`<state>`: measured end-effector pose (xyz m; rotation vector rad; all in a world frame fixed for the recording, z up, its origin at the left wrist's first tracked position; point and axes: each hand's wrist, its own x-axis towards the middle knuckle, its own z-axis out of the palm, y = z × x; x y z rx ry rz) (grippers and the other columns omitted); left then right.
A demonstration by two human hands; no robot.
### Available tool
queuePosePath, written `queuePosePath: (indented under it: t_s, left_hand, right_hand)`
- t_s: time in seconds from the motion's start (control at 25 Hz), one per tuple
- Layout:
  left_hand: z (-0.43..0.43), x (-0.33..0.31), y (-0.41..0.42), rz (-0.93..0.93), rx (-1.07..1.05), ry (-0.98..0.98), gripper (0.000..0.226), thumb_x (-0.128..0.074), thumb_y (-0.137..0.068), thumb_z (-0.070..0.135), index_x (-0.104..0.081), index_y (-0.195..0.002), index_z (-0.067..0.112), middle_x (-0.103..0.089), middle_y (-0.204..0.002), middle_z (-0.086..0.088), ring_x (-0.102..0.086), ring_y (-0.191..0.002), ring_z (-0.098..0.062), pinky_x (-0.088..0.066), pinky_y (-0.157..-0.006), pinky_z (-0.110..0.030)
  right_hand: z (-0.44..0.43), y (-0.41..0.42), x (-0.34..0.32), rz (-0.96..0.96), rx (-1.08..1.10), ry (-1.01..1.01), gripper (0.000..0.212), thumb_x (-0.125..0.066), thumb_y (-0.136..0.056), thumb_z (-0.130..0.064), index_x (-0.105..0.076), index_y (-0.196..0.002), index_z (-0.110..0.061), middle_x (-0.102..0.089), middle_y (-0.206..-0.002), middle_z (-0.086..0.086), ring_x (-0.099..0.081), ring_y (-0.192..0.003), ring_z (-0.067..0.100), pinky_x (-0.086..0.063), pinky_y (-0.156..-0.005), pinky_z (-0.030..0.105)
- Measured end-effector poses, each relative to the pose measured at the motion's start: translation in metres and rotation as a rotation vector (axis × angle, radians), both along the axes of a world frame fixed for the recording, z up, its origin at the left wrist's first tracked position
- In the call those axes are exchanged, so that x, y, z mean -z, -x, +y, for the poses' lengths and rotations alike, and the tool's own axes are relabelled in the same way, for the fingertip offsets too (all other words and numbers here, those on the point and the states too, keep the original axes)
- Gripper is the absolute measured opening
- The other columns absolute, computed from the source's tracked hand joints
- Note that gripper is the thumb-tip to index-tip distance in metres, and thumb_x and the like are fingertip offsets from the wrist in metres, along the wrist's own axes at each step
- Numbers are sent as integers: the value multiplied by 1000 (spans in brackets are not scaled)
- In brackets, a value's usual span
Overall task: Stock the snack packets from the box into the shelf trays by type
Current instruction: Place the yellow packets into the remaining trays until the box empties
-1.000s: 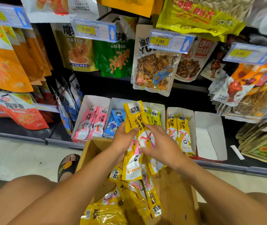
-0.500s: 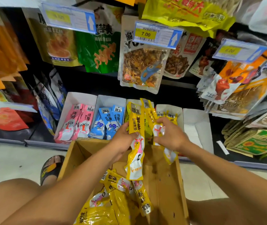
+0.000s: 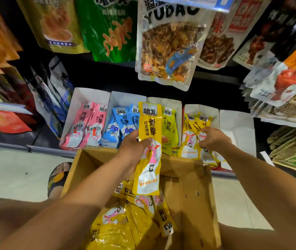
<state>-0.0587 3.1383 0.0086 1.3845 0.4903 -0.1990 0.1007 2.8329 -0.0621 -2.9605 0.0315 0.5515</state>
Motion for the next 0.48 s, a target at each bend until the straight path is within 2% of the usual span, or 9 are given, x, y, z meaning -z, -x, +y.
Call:
queuePosePath:
  t_s: [0.12, 0.2, 0.32, 0.4, 0.48]
  left_hand:
    - [1, 5, -4, 23, -5, -8, 18, -60, -101, 9, -71, -112, 18, -79, -106, -3, -75, -96, -22, -58, -89, -37]
    - [2, 7, -5, 26, -6, -12, 17, -61, -101, 8, -72, -108, 19, -79, -102, -3, -75, -95, -25, -58, -87, -37]
    - [2, 4, -4, 41, -11, -16, 17, -62, -101, 9, -71, -102, 23, -79, -100, 0, -75, -93, -23, -57, -80, -32]
    - [2, -1, -2, 54, -13, -21, 17, -62, -101, 10, -71, -105, 23, -79, -103, -1, -76, -95, -23, -57, -78, -31]
    - [3, -4, 0, 63, -10, -13, 17, -63, -101, 11, -72, -111, 21, -79, -105, -3, -75, -97, -26, -59, -83, -37]
  right_hand:
    - [-2, -7, 24, -1, -61, -53, 71, -75, -79, -30, -50, -144, -19, -57, -140, 10, -60, -118, 32, -54, -94, 40]
    - [-7, -6, 37, 18, -91, -78, 70, -75, -82, -29, -49, -145, -17, -52, -146, 12, -55, -126, 33, -50, -101, 40]
    - [-13, -3, 36, 29, -131, -59, 69, -72, -84, -30, -47, -147, -18, -49, -147, 13, -51, -129, 33, -46, -103, 39]
    - [-9, 3, 21, 16, -201, -21, 68, -70, -88, -30, -44, -149, -16, -45, -150, 13, -45, -134, 32, -41, -108, 39]
    - [5, 15, -2, -8, -288, -12, 68, -68, -91, -30, -41, -151, -15, -42, -152, 12, -39, -139, 29, -35, -112, 37]
